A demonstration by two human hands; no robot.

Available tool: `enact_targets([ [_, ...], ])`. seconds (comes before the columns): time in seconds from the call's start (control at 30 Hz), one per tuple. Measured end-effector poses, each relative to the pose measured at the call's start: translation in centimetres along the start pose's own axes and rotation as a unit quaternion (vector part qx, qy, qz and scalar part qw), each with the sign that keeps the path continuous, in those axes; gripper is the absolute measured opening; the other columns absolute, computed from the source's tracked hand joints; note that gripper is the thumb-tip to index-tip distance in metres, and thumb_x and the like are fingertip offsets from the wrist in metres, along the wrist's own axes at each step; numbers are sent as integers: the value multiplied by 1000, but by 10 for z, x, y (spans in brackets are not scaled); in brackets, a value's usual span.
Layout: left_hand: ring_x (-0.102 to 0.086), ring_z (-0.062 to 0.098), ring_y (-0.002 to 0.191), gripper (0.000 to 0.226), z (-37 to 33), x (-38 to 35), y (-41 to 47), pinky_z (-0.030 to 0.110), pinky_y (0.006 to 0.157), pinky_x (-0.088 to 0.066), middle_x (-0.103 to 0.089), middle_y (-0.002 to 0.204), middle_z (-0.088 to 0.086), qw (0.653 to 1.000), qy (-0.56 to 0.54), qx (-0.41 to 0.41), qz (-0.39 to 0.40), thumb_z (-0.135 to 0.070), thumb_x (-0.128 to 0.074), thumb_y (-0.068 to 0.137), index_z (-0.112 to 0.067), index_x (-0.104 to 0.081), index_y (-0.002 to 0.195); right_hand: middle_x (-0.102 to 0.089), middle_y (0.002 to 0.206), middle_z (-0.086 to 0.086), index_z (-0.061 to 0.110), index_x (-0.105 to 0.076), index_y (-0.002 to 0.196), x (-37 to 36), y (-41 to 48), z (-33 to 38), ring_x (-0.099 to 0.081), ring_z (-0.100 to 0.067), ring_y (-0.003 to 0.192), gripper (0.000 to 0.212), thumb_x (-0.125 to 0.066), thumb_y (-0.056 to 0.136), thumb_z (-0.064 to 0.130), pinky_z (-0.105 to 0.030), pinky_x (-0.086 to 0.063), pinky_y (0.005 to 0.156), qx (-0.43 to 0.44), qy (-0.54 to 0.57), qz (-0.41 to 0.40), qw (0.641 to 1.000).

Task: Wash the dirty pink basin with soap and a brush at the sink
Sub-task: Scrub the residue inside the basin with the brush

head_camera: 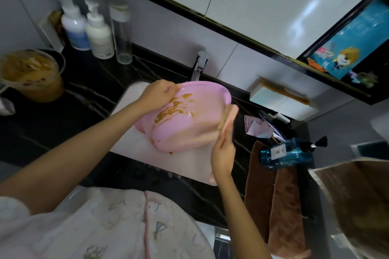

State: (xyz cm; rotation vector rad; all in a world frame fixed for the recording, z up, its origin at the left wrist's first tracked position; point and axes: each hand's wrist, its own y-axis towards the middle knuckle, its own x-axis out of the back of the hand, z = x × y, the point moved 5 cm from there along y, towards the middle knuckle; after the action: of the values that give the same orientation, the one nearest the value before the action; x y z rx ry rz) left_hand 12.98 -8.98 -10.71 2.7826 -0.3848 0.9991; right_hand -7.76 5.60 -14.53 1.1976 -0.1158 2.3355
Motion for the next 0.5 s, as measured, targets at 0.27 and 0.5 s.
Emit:
enact_targets([
  [0.27,-48,16,55,48,0,-3,-4,27,53,-34,-48,55,0,1000,9,-4,-5,-38,-38,99,-17,-45,56,-49,55,-3,37,14,143,-8,-45,52,-53,-24,49,57,-18,97,48,-34,-39,47,102,-47,88,990],
  [0.5,-53,18,61,47,-15,-14,-13,24,55,-37,-57,64,8,999,28,-11,13,-38,-36,99,-9,-54,66,-58,94,-3,23,-17,151,35,24,55,-57,-19,81,51,-28,102,29,-34,-47,70,-63,-36,184,980],
])
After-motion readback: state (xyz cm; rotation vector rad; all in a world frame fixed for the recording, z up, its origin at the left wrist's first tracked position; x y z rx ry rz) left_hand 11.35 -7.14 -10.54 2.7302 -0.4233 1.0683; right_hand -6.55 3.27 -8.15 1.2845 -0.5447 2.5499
